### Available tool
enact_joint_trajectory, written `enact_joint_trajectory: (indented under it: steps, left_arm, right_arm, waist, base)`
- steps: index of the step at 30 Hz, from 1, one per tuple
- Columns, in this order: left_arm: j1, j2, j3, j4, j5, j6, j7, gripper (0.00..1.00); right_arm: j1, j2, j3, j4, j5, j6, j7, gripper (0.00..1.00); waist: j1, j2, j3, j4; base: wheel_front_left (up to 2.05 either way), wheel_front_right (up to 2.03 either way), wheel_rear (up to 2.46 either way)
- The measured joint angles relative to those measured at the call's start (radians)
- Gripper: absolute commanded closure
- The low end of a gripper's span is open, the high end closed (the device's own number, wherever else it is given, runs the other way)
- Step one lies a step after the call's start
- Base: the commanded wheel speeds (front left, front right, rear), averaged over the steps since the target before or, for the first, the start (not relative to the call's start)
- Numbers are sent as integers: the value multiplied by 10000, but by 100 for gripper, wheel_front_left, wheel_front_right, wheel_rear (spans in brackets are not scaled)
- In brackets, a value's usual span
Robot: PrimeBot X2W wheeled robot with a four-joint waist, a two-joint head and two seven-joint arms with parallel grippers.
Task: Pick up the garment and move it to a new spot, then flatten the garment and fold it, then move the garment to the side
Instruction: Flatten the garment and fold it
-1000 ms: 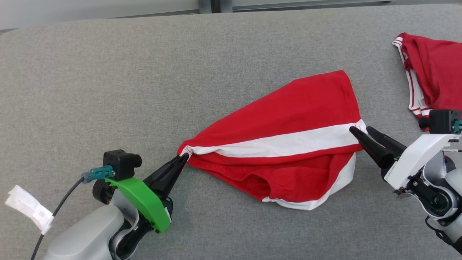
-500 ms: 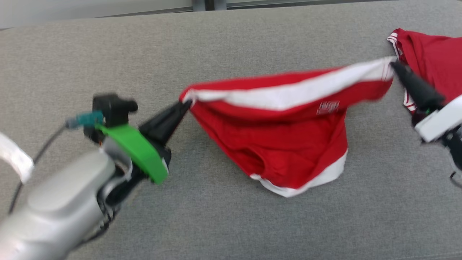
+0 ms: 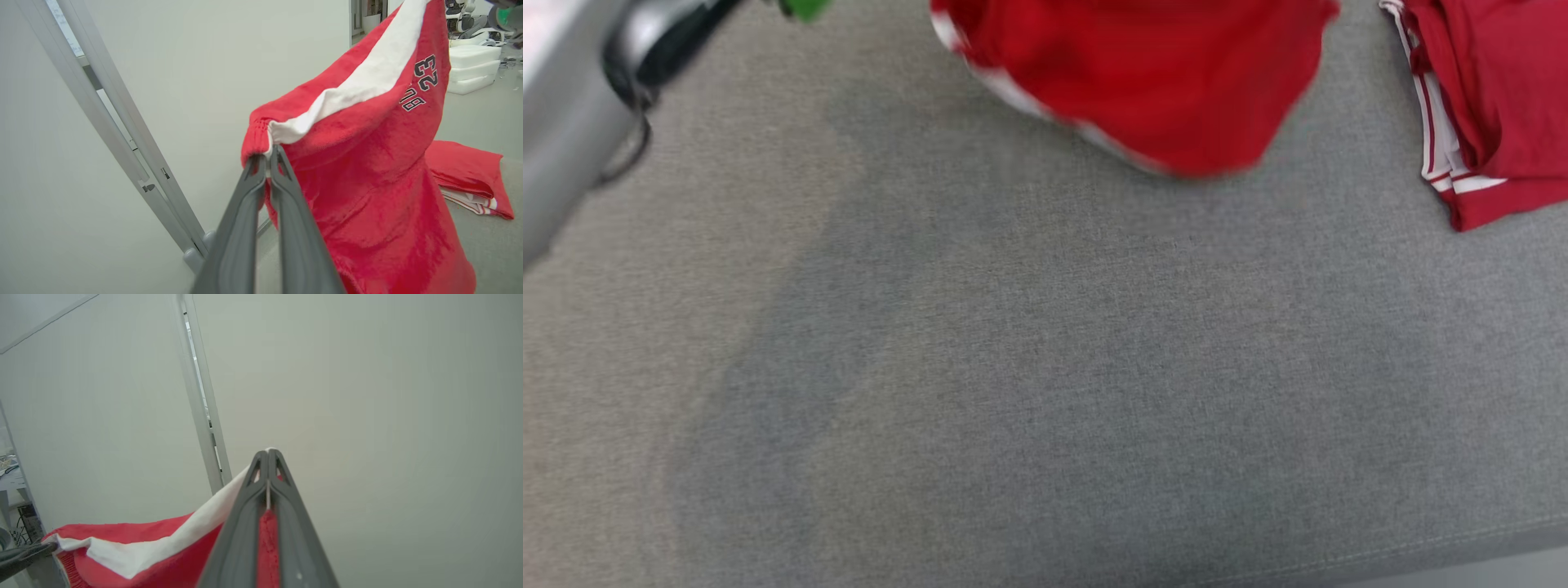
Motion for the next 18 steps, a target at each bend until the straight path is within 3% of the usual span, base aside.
enact_joint_trajectory:
  steps: [4,8,13,18]
  left_arm:
    - [-1382,-140,-44,830,849,0,-1078,100]
    - [-1543,-178,-71,1026,1321,0,-1601,100]
    - [121,21,88,-132,2169,-13,-1647,100]
    - [2589,234,608,-1810,2665,-25,-1647,100]
  right_arm:
    - [-1037,77,-192,127,-276,-2,-226,100]
    - [-874,-92,123,-560,-148,-2,-268,100]
    - [1105,-903,706,-1858,42,0,-282,100]
    - [3444,-1601,407,-2897,332,0,-284,100]
  waist:
    - [0,0,428,-217]
    - [1,0,728,-362]
    - [1,0,887,-266]
    - [1,0,868,-71]
  base:
    - [0,0,0]
    - [0,0,0]
    - [0,0,0]
    - [0,0,0]
